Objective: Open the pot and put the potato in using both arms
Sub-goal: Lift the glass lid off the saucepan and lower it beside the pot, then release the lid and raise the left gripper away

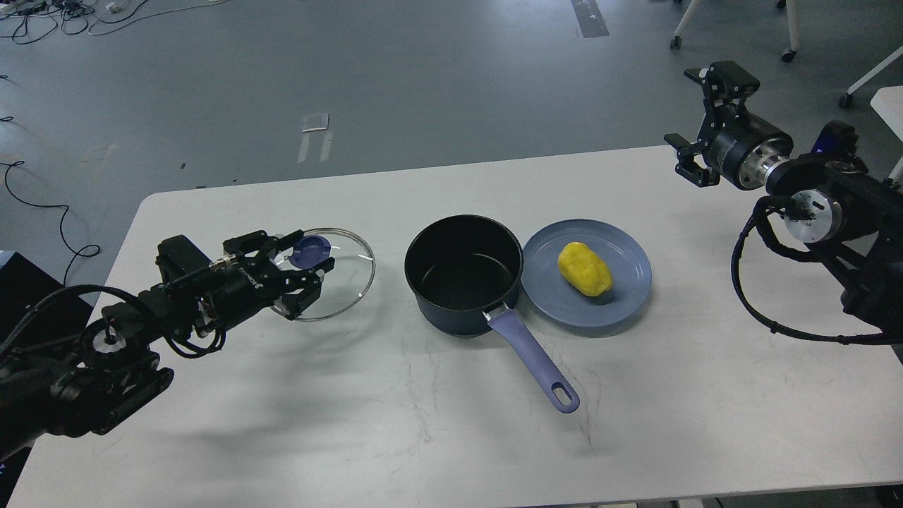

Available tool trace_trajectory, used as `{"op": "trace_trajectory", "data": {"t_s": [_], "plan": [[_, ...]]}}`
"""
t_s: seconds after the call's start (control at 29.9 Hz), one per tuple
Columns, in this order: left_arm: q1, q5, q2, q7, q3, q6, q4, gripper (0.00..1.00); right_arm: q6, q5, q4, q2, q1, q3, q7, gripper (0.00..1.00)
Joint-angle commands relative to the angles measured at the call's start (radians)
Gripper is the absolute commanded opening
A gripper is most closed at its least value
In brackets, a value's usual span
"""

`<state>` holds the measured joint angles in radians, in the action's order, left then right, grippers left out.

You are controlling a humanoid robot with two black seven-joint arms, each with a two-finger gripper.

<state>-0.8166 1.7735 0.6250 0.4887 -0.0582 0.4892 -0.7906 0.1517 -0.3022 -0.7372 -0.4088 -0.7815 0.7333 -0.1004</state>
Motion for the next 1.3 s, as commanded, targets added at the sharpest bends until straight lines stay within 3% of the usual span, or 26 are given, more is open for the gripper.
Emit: {"op": "trace_trajectory", "data": {"t_s": [0.0, 0.2, 0.3, 0.5, 0.53, 0.57, 0.7, 1.04, 1.27], "plan": [[0.034, 0.0, -0.005, 0.0, 0.0, 0.0, 0.033, 0.67, 0.0, 0.0, -0.001, -0.001, -0.001, 0.0, 0.001, 1.0], [0.063, 0.0, -0.014, 0.0, 0.0, 0.0, 0.063, 0.7, 0.0, 0.0, -0.001, -0.002, -0.002, 0.0, 0.001, 1.0], [0.063, -0.003, -0.013, 0.0, 0.0, 0.0, 0.063, 0.84, 0.0, 0.0, -0.002, -0.011, 0.001, 0.0, 0.001, 1.0], [0.076, -0.003, -0.019, 0.0, 0.001, 0.0, 0.063, 0.85, -0.003, 0.0, -0.005, -0.011, 0.005, 0.0, 0.001, 1.0], [0.074, -0.005, -0.019, 0.0, 0.001, 0.0, 0.063, 0.88, -0.003, 0.0, -0.005, -0.011, 0.005, 0.0, 0.001, 1.0], [0.07, -0.02, -0.016, 0.0, 0.004, 0.0, 0.06, 0.98, -0.003, 0.0, -0.005, -0.011, 0.005, 0.0, 0.001, 1.0], [0.05, -0.13, 0.001, 0.0, 0.015, 0.0, 0.044, 0.98, -0.003, 0.0, -0.008, -0.013, 0.005, 0.0, -0.001, 1.0], [-0.197, -0.63, 0.052, 0.0, 0.023, 0.0, -0.121, 0.98, 0.0, -0.015, -0.06, -0.021, -0.021, -0.055, -0.007, 1.0], [-0.321, -1.062, 0.012, 0.0, 0.035, -0.251, -0.121, 0.98, 0.0, -0.021, -0.064, -0.025, -0.064, -0.165, -0.01, 1.0]]}}
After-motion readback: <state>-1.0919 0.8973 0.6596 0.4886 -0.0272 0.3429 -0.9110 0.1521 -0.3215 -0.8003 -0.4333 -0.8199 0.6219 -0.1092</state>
